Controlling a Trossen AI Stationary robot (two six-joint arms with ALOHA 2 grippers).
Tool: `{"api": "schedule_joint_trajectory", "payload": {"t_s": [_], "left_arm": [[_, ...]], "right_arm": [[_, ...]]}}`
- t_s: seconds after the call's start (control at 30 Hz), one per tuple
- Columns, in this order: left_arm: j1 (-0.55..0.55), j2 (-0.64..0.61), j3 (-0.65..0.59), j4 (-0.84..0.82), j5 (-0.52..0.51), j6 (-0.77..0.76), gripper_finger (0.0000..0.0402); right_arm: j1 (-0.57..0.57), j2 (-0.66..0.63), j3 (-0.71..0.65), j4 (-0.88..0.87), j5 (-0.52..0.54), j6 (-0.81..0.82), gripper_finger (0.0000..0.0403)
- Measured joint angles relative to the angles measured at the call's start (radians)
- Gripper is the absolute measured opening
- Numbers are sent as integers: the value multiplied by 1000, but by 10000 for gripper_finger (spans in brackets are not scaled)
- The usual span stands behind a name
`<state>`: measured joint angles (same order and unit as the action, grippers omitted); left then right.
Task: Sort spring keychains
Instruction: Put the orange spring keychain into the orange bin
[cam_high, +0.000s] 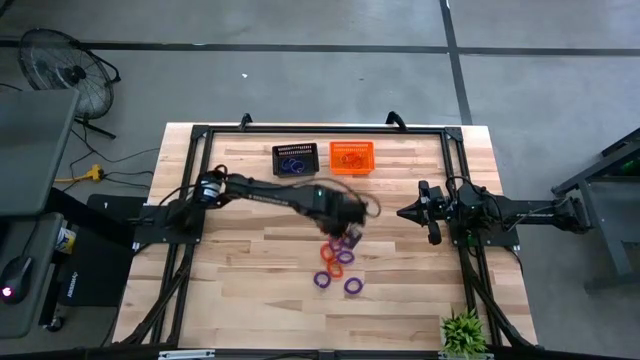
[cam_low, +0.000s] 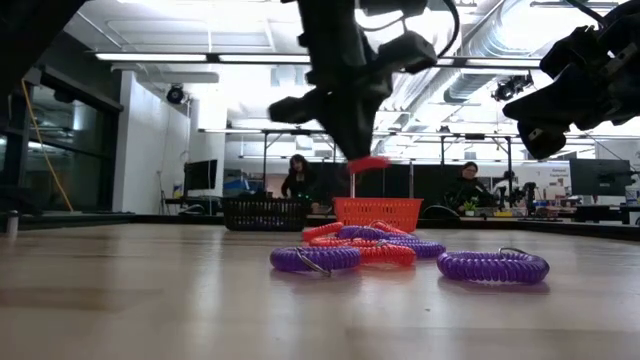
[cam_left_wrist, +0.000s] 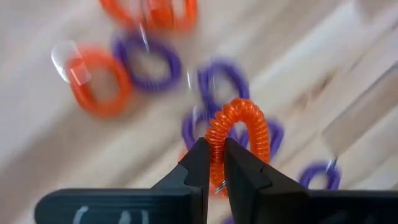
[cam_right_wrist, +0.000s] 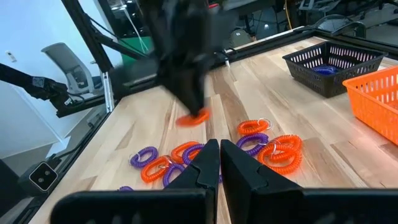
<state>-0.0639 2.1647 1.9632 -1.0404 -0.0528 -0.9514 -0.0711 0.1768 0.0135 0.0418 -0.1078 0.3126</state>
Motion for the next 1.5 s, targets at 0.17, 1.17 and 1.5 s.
{"api": "schedule_joint_trajectory", "payload": {"t_s": [0.17,1.17,1.5], "left_arm": [[80,0,80,-3,-22,90,31],[504,47,132,171,48,412,30],[509,46,132,245,43,489,32]], "right_arm": [[0,0,0,0,0,0,11],[0,0,0,0,0,0,11],[0,0,0,0,0,0,11]]}}
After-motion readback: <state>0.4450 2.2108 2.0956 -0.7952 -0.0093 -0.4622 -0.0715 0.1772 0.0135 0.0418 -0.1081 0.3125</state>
